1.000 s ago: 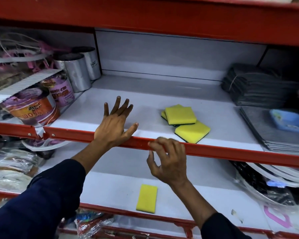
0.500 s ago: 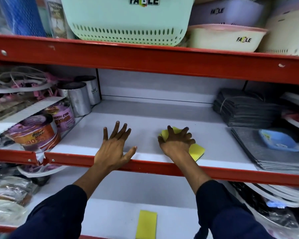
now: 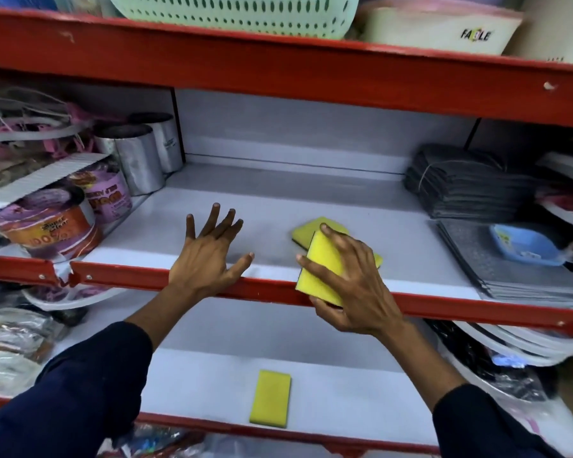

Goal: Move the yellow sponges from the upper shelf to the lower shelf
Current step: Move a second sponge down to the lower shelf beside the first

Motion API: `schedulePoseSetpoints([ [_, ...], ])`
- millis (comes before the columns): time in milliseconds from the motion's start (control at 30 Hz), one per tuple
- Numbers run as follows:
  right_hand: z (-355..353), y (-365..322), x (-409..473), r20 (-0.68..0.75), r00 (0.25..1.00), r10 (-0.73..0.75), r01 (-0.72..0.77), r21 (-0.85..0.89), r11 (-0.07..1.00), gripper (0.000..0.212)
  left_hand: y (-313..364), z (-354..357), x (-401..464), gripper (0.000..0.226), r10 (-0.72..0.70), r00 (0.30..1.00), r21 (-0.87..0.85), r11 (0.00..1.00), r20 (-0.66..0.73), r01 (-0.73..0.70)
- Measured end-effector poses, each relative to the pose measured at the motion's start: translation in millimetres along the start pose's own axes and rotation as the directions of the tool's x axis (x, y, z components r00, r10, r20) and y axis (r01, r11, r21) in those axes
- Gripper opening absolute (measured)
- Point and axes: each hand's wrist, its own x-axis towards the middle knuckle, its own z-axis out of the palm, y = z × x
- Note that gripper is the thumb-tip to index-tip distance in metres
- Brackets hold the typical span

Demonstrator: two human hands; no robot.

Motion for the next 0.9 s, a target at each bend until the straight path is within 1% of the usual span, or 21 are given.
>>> schedulePoseSetpoints([
  [67, 5.6, 1.2, -21.1, 0.019, 0.992, -0.125, 0.125, 0.012, 0.992, 0.062, 0.2, -0.7, 0.0, 0.086, 0.001, 1.000, 0.002, 1.000, 0.000, -0.001],
  [133, 16.8, 1.1, -43.9, 0.050, 0.969, -0.242, 0.241, 0.027, 0.970, 0.062, 0.3, -1.4, 0.5, 0.086, 0.002, 1.000, 0.004, 1.000, 0.003, -0.002],
  [200, 31.4, -2.4, -66.7, 0.131, 0.935, -0.328, 0.323, 0.062, 0.944, 0.063, 0.1, -1.7, 0.7, 0.087, -0.001, 1.000, 0.005, 1.000, 0.006, 0.001],
  [233, 40.0, -4.3, -78.2, 0.190, 0.917, -0.350, 0.337, 0.096, 0.937, 0.064, 0.2, -0.9, 0.2, 0.087, -0.002, 1.000, 0.005, 1.000, 0.011, 0.002],
  [300, 56.8, -7.1, -97.4, 0.324, 0.885, -0.335, 0.298, 0.159, 0.941, 0.067, 0.1, -0.9, 0.4, 0.087, 0.000, 1.000, 0.003, 1.000, 0.011, 0.000],
  [367, 73.2, -9.9, -113.6, 0.439, 0.859, -0.263, 0.195, 0.196, 0.961, 0.072, -0.2, -1.1, 0.8, 0.087, -0.003, 1.000, 0.000, 1.000, 0.011, 0.003],
  [500, 106.1, -15.1, -142.0, 0.583, 0.801, -0.135, -0.015, 0.245, 0.969, 0.074, -0.8, 0.3, 1.4, 0.086, -0.010, 1.000, 0.008, 1.000, 0.013, 0.009],
  [600, 131.0, -18.1, -159.1, 0.654, 0.753, -0.072, -0.097, 0.220, 0.971, 0.074, -0.9, 0.6, 2.2, 0.085, -0.016, 1.000, 0.017, 1.000, 0.012, 0.016],
  [733, 161.4, -21.8, -178.0, 0.702, 0.712, 0.006, -0.172, 0.166, 0.971, 0.074, -1.0, 1.3, 2.7, 0.085, -0.024, 1.000, 0.017, 1.000, 0.009, 0.023],
  [867, 184.8, -22.8, -194.1, 0.751, 0.660, 0.024, -0.188, 0.134, 0.973, 0.088, -2.2, 2.2, 3.3, 0.084, -0.032, 0.999, 0.005, 0.999, 0.006, 0.032],
  [900, 188.9, -23.6, -196.0, 0.763, 0.646, 0.028, -0.192, 0.126, 0.973, 0.088, -2.4, 2.2, 3.6, 0.085, -0.035, 0.999, 0.004, 0.999, 0.007, 0.035],
])
